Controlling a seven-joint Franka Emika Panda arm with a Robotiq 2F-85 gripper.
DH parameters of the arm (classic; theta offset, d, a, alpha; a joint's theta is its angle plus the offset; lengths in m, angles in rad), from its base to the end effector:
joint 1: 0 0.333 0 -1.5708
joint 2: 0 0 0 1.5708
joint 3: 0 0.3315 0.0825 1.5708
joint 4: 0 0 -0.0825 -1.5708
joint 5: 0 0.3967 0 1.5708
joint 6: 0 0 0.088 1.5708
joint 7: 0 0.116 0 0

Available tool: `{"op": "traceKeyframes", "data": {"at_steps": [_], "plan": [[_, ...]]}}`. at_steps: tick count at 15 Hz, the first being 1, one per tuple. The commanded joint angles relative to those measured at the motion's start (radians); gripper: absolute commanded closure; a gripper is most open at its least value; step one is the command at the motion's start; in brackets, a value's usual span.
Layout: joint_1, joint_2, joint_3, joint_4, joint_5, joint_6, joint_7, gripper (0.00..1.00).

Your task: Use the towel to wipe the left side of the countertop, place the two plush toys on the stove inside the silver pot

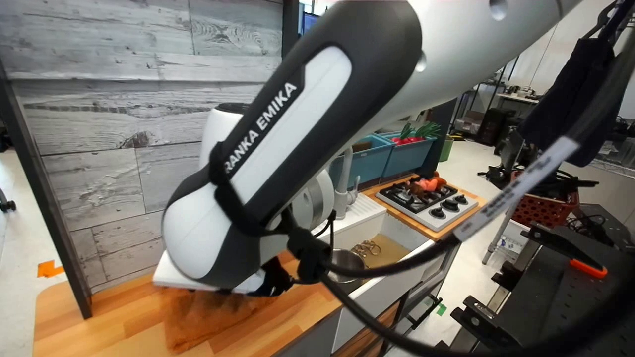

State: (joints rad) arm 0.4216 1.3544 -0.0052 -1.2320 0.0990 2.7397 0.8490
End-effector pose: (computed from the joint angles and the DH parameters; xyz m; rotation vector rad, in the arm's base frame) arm 0.6643 0.2909 -0.0713 -2.9144 0.7695 -0.1502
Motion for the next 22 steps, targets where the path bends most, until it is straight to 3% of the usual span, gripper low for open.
{"op": "traceKeyframes", "data": {"at_steps": [1, 3, 6, 9, 14, 17, 19, 22], "plan": [[0.05, -0.014, 0.102, -0.102, -0.021, 0.071, -0.104, 0.0], [0.087, -0.007, 0.132, -0.102, -0.009, 0.035, -0.158, 0.0], [0.102, -0.018, 0.11, -0.115, 0.009, -0.019, -0.153, 0.0], [0.076, -0.047, 0.026, -0.172, 0.035, -0.029, -0.076, 0.0], [-0.003, -0.106, -0.058, -0.277, 0.06, -0.022, 0.026, 0.0], [-0.037, -0.107, -0.1, -0.279, 0.073, -0.06, 0.099, 0.0], [-0.048, -0.099, -0.083, -0.259, 0.052, -0.079, 0.089, 0.0], [-0.007, -0.072, -0.04, -0.219, 0.02, -0.062, 0.046, 0.0]]}}
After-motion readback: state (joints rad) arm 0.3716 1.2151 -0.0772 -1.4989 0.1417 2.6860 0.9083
